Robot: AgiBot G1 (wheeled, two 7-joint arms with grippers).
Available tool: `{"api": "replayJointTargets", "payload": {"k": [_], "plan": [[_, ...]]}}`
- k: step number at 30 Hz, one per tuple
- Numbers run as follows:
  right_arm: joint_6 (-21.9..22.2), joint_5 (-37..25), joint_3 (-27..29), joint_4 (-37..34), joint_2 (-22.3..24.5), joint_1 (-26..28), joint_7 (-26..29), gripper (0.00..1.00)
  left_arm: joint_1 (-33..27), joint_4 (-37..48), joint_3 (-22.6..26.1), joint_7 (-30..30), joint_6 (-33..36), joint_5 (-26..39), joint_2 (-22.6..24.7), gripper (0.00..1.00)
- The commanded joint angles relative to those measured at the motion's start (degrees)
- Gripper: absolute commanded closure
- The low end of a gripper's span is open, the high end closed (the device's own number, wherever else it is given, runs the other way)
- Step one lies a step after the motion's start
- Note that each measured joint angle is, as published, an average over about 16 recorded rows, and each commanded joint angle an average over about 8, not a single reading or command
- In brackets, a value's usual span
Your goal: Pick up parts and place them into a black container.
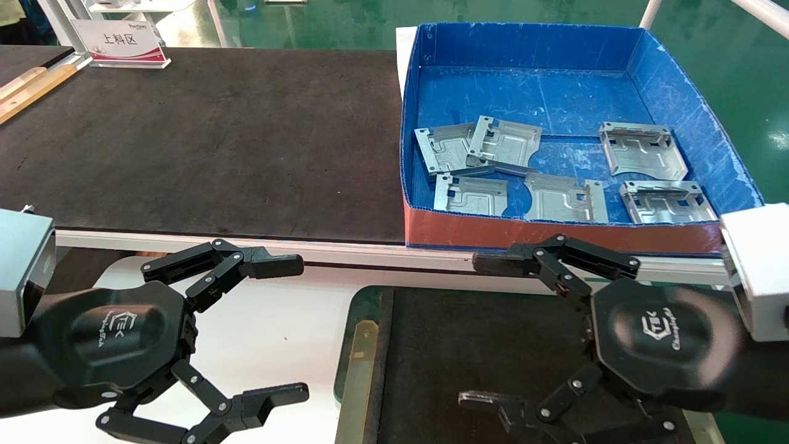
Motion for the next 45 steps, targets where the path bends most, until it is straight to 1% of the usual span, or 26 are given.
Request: {"api": "replayJointTargets", "payload": {"k": [1, 9, 10, 17, 18, 45], "plan": [[0.0, 0.0, 0.0, 0.0, 0.0, 0.0, 0.0, 0.00, 0.0, 0.0, 0.0, 0.0, 0.0, 0.0, 0.0, 0.00], [0.0, 0.0, 0.0, 0.0, 0.0, 0.0, 0.0, 0.00, 0.0, 0.0, 0.0, 0.0, 0.0, 0.0, 0.0, 0.00], [0.0, 0.0, 0.0, 0.0, 0.0, 0.0, 0.0, 0.00, 0.0, 0.0, 0.0, 0.0, 0.0, 0.0, 0.0, 0.10], [0.0, 0.0, 0.0, 0.0, 0.0, 0.0, 0.0, 0.00, 0.0, 0.0, 0.0, 0.0, 0.0, 0.0, 0.0, 0.97], [0.0, 0.0, 0.0, 0.0, 0.0, 0.0, 0.0, 0.00, 0.0, 0.0, 0.0, 0.0, 0.0, 0.0, 0.0, 1.00], [0.0, 0.0, 0.0, 0.0, 0.0, 0.0, 0.0, 0.00, 0.0, 0.0, 0.0, 0.0, 0.0, 0.0, 0.0, 1.00]]}}
